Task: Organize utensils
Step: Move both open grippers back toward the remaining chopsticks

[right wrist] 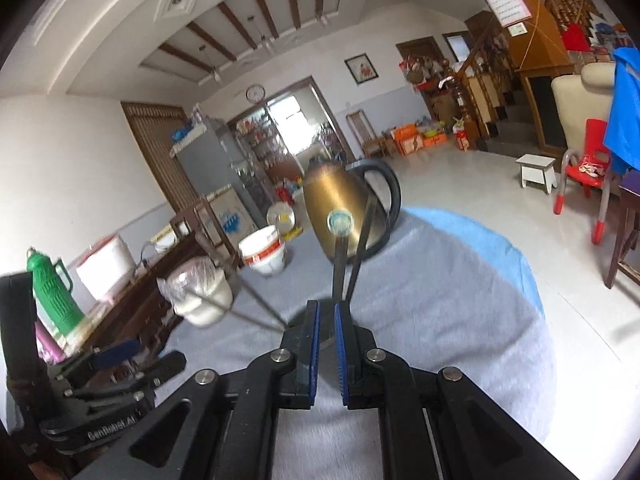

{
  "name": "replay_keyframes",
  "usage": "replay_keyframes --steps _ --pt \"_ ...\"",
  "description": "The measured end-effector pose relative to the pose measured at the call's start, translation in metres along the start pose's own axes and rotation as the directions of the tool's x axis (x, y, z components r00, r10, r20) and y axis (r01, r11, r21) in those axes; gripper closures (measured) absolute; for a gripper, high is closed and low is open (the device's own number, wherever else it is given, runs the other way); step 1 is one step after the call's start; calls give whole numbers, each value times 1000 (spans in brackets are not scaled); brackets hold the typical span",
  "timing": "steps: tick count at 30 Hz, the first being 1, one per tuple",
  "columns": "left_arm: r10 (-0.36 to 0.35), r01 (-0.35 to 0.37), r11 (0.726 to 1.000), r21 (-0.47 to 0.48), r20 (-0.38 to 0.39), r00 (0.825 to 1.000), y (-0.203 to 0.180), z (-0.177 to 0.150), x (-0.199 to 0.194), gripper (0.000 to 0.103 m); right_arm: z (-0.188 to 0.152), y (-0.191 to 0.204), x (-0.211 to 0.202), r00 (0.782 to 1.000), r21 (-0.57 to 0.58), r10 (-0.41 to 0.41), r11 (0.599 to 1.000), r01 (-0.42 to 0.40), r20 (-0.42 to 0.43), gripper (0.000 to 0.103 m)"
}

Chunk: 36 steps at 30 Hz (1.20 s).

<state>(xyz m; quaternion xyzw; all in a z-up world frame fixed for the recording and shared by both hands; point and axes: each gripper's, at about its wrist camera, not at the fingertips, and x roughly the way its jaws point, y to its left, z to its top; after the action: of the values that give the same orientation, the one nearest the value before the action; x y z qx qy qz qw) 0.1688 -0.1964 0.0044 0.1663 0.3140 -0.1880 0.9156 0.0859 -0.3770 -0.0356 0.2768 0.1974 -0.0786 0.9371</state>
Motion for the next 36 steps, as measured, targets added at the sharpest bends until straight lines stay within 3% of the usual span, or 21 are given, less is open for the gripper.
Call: replay_keyframes --steps 8,11,12,13,24,36 --pt "31 -32 999 -20 -47 998 10 -16 8 26 -33 5 20 993 5 49 999 -48 -108 92" --pt "31 -33 999 -28 -60 998 14 -22 10 26 -39 6 24 990 12 67 998 -66 -124 69" --pt "29 -31 999 -32 -64 997 15 -23 11 26 -40 7 24 990 15 70 998 -69 -124 52" --pt "28 -30 999 -36 -69 997 17 -24 12 26 -41 8 24 991 15 68 998 -66 -114 43" --pt "42 -48 996 -69 -87 995 35 -39 17 24 -44 15 30 992 -29 -8 1000 5 -126 43" --pt "91 -105 985 -137 -109 990 71 -53 21 24 -57 36 43 983 -87 -27 996 12 -180 43"
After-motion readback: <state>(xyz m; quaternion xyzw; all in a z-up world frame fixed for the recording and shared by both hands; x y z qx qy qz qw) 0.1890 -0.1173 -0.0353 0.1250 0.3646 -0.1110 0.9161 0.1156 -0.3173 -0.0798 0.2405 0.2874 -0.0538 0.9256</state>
